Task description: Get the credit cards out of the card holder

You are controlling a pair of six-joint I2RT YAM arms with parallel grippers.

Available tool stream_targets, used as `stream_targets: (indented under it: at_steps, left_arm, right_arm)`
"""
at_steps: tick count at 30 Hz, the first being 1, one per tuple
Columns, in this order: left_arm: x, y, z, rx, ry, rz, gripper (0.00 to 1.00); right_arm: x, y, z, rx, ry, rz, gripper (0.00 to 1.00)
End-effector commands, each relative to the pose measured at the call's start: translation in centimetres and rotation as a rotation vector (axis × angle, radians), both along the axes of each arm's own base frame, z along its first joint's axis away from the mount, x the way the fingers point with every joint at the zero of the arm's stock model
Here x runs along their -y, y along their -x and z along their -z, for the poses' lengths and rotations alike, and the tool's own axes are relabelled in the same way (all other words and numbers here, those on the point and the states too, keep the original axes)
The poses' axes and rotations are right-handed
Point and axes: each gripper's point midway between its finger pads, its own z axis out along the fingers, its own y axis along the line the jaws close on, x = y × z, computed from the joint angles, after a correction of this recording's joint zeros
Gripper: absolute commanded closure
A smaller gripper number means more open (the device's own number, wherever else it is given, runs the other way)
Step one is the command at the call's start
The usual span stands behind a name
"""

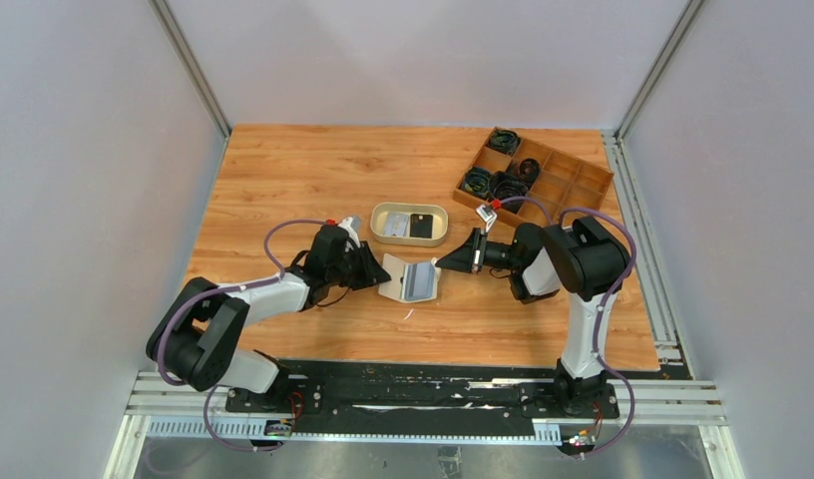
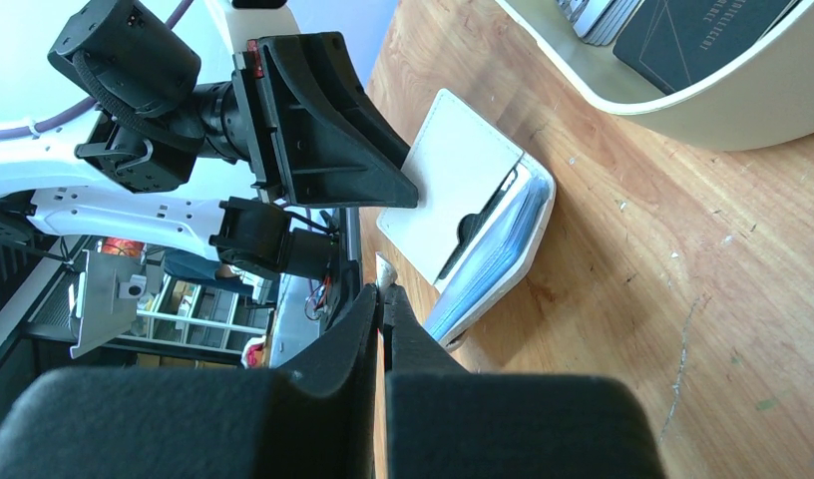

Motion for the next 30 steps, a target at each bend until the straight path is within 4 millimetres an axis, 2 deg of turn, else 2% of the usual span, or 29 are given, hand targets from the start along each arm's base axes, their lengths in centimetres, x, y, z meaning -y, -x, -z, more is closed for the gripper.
stream_targets:
  at_steps: [1, 6, 12, 17, 20, 22, 25, 26, 27, 30]
  left_arm:
    - [0.0, 0.1, -0.1, 0.013, 0.013, 0.013, 0.83]
    - [0.1, 0.3, 0.3, 0.002, 0.007, 0.024, 0.99]
    - [0.1, 0.4, 0.0, 0.010, 0.013, 0.033, 1.00]
    - [-0.6, 0.8, 0.4, 0.011, -0.001, -0.001, 1.00]
    - [-1.3, 1.0, 0.8, 0.009, -0.017, -0.031, 1.00]
    - [-1.6, 1.1, 1.1, 0.011, -0.030, -0.052, 1.00]
    - [-2.1, 1.1, 1.4, 0.018, -0.051, -0.084, 1.00]
    - [-2.1, 1.1, 1.5, 0.018, -0.053, -0.096, 1.00]
    - [-2.2, 1.0, 1.5, 0.020, -0.057, -0.105, 1.00]
    - [-2.3, 1.0, 2.0, 0.008, -0.045, -0.146, 1.00]
  right_arm:
    - [0.2, 0.1, -0.5, 0.051, -0.018, -0.019, 1.00]
    - [0.2, 0.1, -0.4, 0.047, -0.018, -0.019, 1.00]
    - [0.2, 0.1, -0.8, 0.051, -0.020, -0.020, 0.99]
    - [0.5, 0.1, -1.9, 0.087, -0.016, 0.001, 0.81]
    - [0.8, -0.1, -2.1, 0.124, 0.037, 0.035, 0.60]
    - [1.2, -0.2, -1.6, 0.119, 0.120, 0.065, 0.51]
    - [1.9, -0.7, -1.2, 0.186, 0.337, 0.127, 0.44]
    - [2.4, -1.1, -1.9, 0.267, 0.437, 0.160, 0.39]
    - [2.7, -1.1, -1.8, 0.268, 0.521, 0.185, 0.35]
    - [3.2, -1.5, -3.6, 0.370, 0.697, 0.248, 0.31]
